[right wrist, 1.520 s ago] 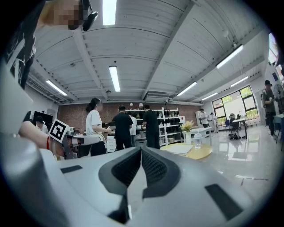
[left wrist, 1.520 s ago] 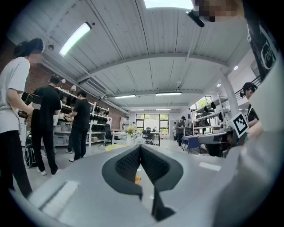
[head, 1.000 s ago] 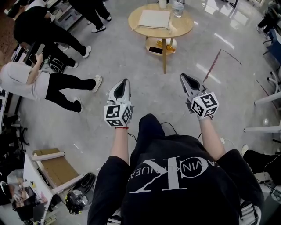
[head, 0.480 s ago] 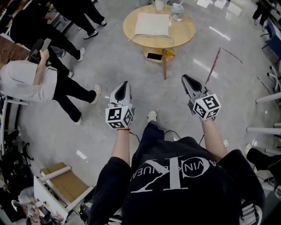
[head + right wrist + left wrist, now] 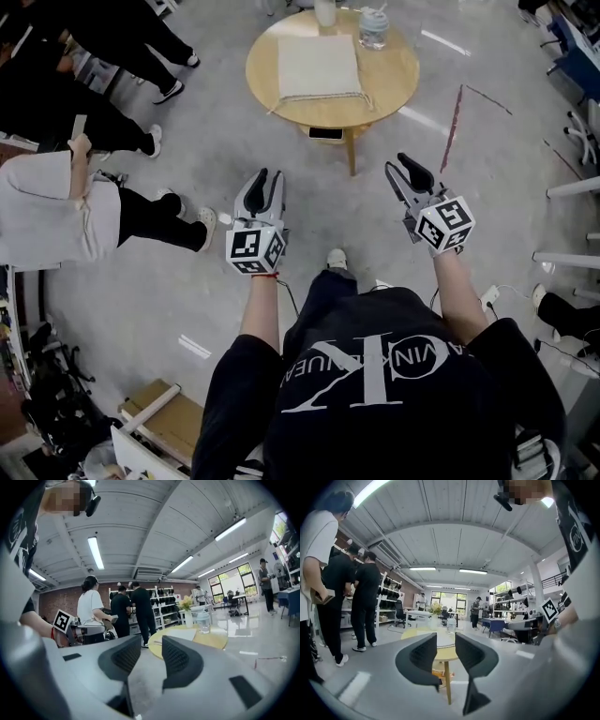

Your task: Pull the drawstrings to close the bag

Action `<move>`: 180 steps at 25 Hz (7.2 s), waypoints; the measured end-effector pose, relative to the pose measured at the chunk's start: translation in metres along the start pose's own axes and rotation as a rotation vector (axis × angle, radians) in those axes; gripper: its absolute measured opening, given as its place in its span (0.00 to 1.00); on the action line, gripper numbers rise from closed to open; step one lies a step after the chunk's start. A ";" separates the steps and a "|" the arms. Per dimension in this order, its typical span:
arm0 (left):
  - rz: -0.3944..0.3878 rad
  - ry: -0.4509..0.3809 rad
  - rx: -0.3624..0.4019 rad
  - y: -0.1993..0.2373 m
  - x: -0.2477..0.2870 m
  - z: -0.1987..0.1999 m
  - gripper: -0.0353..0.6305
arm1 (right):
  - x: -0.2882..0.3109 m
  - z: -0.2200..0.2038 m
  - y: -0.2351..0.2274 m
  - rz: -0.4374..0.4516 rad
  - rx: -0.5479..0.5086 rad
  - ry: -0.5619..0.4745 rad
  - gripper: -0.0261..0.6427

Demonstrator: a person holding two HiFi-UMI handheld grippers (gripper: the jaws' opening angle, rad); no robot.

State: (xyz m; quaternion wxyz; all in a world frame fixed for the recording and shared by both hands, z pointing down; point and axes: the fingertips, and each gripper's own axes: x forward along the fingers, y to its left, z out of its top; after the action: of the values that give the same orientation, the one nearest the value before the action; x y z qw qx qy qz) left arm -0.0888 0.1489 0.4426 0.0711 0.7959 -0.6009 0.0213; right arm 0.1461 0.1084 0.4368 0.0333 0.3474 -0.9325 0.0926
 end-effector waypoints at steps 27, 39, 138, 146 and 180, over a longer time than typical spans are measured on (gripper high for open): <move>-0.049 0.199 -0.021 0.095 0.162 -0.056 0.41 | 0.132 -0.041 -0.112 -0.139 0.059 0.185 0.25; 0.021 0.417 0.011 0.142 0.230 -0.115 0.27 | 0.199 -0.080 -0.170 -0.094 0.068 0.366 0.25; -0.065 0.180 0.023 0.193 0.313 0.064 0.09 | 0.268 0.078 -0.223 -0.338 -0.151 0.191 0.08; -0.083 0.166 0.017 0.192 0.310 0.071 0.09 | 0.266 0.082 -0.222 -0.325 -0.131 0.172 0.08; -0.231 0.190 0.355 0.233 0.288 0.156 0.09 | 0.236 0.143 -0.233 0.009 -0.543 0.237 0.06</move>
State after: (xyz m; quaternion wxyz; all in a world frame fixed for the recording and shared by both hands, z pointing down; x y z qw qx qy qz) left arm -0.2405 -0.2100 0.3435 -0.0120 0.8539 -0.4830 0.1932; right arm 0.1201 -0.2441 0.3613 0.2334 0.3082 -0.9144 -0.1199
